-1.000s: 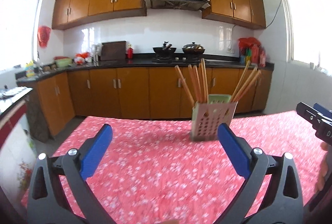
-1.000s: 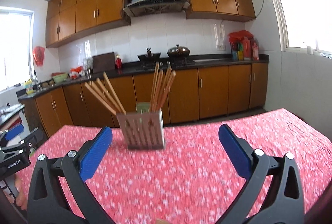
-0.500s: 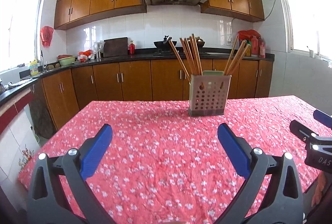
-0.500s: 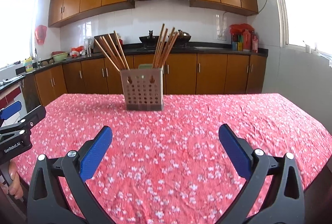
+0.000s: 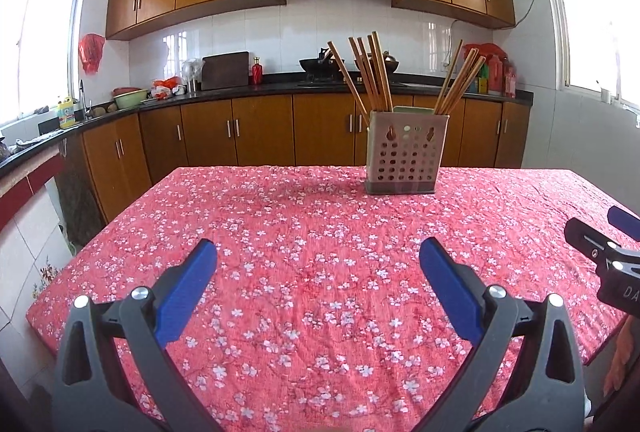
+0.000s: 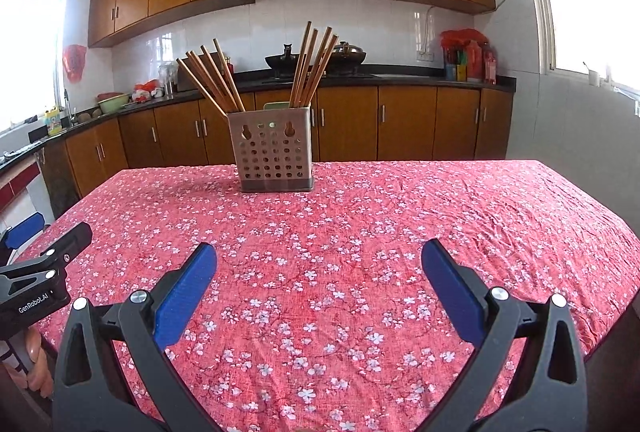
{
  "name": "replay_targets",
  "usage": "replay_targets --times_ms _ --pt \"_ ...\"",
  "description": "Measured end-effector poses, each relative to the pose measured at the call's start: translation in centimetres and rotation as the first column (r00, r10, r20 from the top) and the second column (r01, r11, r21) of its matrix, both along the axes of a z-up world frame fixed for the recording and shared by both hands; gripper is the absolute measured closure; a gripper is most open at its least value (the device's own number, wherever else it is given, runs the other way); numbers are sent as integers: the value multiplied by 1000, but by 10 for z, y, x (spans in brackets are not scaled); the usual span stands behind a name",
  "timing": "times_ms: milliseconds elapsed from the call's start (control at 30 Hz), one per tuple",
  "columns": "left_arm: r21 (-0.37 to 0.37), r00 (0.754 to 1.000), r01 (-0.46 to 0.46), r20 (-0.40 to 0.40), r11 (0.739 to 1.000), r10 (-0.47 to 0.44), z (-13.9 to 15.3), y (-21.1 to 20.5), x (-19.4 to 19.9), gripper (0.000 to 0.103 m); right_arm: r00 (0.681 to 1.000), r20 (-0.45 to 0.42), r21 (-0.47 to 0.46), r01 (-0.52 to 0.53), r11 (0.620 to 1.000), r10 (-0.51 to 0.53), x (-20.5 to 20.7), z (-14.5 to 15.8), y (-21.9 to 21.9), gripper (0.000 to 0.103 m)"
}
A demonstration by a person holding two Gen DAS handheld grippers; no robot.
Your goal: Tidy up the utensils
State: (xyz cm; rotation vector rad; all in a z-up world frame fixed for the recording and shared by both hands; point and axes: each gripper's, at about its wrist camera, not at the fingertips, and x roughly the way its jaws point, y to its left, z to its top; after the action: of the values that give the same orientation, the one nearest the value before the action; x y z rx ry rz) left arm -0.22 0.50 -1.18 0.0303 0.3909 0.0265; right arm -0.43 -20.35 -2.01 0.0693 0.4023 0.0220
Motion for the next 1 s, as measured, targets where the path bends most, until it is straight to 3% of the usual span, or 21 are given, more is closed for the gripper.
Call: replay_targets --times_ms 1000 --pt "-6 1000 4 -8 1000 -4 0 -3 0 4 1000 -12 16 0 1000 0 0 -1 0 2"
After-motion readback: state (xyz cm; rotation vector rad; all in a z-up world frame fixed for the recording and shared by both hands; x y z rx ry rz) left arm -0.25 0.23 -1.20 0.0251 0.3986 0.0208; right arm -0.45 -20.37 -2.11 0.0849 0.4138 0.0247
